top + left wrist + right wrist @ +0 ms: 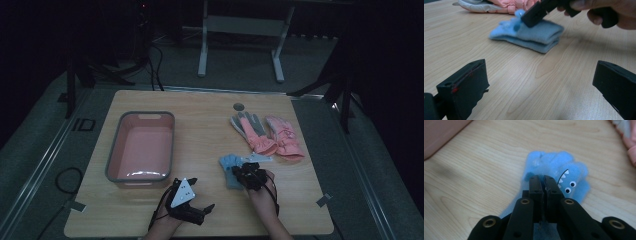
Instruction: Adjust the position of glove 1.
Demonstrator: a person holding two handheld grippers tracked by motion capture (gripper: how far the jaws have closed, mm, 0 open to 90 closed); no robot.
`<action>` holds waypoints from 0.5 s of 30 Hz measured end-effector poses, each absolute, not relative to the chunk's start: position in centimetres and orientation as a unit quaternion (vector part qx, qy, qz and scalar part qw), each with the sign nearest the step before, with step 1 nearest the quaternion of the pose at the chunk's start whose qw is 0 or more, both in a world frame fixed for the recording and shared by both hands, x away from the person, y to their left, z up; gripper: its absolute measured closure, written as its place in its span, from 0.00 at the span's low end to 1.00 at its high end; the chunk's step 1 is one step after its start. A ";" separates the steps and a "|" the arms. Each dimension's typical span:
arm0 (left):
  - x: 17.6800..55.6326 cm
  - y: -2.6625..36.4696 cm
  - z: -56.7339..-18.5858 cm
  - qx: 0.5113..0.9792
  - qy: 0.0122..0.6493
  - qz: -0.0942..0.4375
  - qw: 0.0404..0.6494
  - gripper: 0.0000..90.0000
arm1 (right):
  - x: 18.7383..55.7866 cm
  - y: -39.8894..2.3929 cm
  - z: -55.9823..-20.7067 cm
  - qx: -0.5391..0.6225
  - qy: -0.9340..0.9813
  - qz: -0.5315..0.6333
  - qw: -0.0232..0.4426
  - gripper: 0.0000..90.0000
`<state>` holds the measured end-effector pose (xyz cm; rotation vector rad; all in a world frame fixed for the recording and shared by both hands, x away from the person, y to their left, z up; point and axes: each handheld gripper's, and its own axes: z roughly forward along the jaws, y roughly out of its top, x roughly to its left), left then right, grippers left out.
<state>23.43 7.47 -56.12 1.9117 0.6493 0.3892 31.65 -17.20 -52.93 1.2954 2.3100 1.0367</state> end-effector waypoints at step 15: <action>23.4 7.4 -56.1 0.800 0.268 0.162 0.512 0.00 | 31.8 -17.1 -54.2 0.439 0.819 0.346 0.128 0.90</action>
